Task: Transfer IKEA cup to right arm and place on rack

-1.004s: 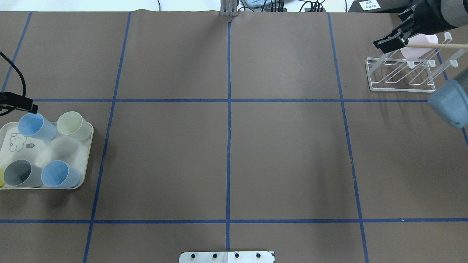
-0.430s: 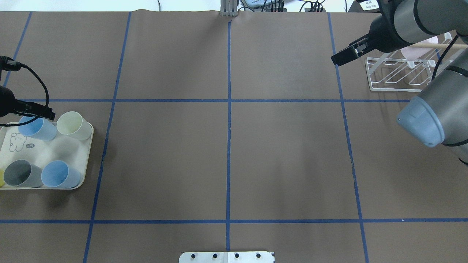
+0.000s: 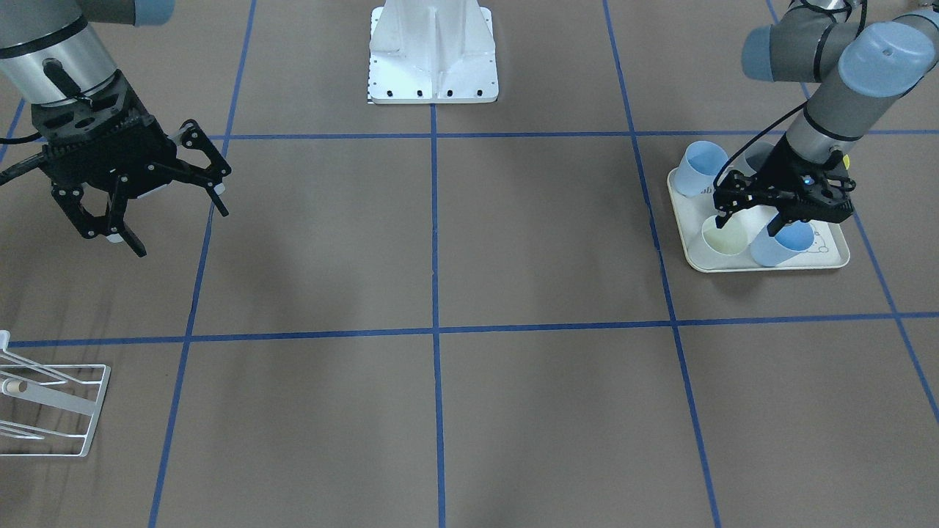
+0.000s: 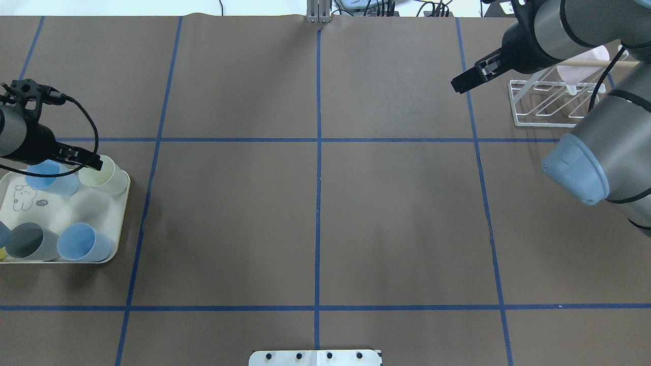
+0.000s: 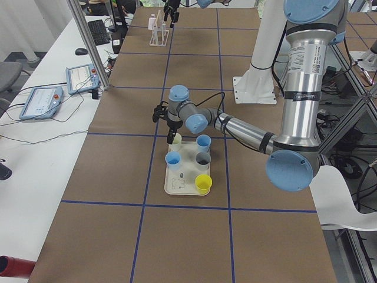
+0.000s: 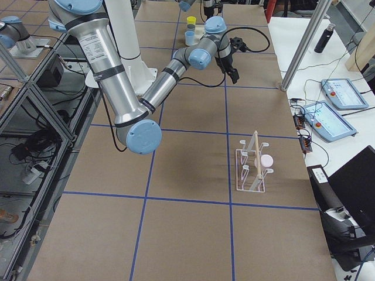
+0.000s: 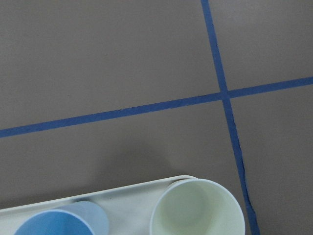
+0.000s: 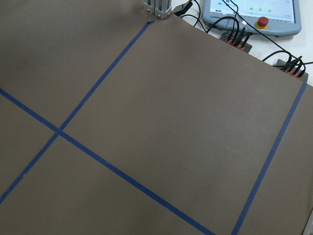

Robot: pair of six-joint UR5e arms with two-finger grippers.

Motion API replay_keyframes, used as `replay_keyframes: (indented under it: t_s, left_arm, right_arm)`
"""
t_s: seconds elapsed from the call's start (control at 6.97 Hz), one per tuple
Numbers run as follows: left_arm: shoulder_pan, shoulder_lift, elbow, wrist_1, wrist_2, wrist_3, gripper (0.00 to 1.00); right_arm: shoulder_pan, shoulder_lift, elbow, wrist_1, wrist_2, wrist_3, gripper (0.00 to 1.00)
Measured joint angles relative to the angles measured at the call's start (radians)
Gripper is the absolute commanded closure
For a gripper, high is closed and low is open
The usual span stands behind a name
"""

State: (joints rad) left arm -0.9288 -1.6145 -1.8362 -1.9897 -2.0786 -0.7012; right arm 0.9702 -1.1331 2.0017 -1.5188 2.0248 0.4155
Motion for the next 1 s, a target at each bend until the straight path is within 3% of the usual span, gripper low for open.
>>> replay_keyframes:
  t_s: [0.43, 0.57, 0.72, 1.0]
  left_arm:
    - [0.004, -0.004, 0.075, -0.111, -0.012, 0.018, 0.4]
    - [0.005, -0.004, 0.083, -0.12, -0.013, 0.018, 0.51]
    - [0.005, -0.004, 0.088, -0.123, -0.014, 0.018, 0.71]
    - [0.005, -0.004, 0.099, -0.124, -0.015, 0.019, 0.98]
  right_arm:
    - [-0.001, -0.003, 0.002, -0.001, 0.0, 0.0, 0.01]
    - [-0.001, -0.006, 0.006, -0.001, 0.0, 0.0, 0.01]
    - [-0.001, -0.008, 0.009, -0.001, 0.0, 0.0, 0.01]
    - [-0.002, -0.009, 0.011, -0.001, 0.0, 0.0, 0.01]
